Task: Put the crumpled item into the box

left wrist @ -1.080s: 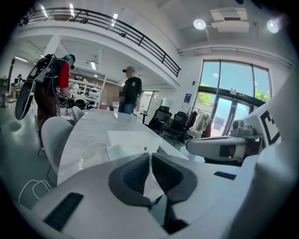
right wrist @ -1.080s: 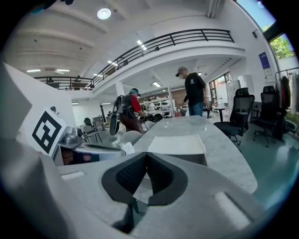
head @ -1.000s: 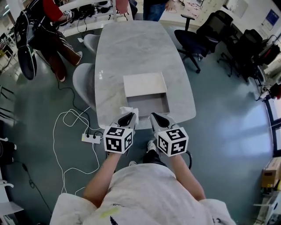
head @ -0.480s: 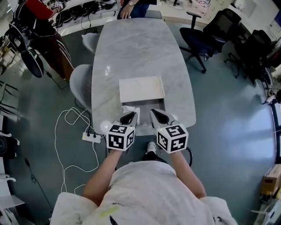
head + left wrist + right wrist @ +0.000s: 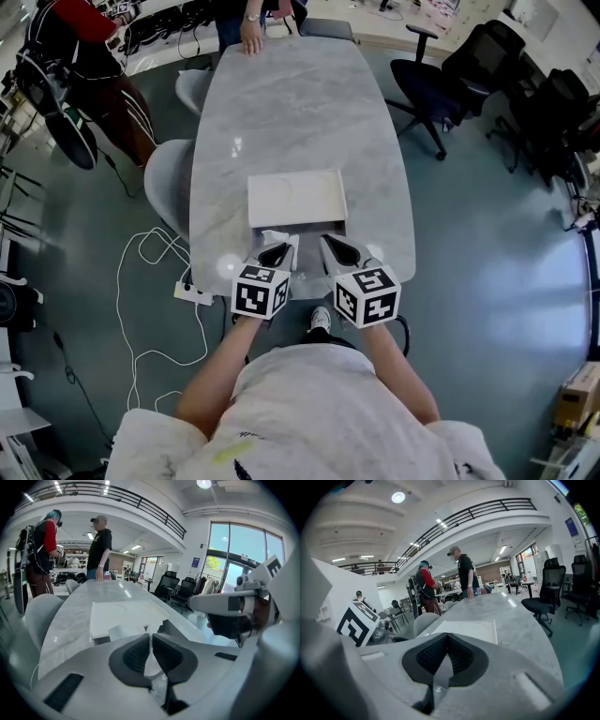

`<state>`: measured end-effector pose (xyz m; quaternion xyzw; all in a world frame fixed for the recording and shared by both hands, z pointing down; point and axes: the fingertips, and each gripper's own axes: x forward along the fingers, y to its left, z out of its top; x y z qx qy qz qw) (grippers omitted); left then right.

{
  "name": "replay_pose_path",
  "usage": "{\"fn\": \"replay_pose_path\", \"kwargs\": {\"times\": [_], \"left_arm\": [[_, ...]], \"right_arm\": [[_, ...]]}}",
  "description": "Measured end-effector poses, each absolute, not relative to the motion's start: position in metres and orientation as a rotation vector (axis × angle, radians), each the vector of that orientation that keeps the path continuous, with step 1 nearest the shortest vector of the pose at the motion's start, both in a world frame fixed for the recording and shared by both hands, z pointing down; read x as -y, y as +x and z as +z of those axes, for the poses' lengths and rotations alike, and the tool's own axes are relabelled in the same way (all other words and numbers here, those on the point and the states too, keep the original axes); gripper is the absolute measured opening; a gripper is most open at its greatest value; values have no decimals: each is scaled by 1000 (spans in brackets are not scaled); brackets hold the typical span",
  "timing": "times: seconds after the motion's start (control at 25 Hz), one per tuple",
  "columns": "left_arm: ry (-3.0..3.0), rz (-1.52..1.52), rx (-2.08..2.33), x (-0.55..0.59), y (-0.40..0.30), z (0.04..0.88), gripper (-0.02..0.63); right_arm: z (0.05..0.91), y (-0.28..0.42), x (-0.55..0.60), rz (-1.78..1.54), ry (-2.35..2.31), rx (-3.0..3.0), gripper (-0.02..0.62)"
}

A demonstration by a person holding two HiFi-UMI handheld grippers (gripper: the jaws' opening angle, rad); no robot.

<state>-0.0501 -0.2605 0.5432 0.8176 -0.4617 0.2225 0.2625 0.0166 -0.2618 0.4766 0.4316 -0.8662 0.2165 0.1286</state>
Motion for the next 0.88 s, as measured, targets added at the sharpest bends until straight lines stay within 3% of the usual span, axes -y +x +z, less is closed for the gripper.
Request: {"fn": "replay_pose_path", "kwargs": {"times": [0.88], "left_arm": [[2120, 815, 1180, 279, -48, 587, 25]], "right_arm": [[486, 24, 288, 656, 1231, 2510, 5]]}}
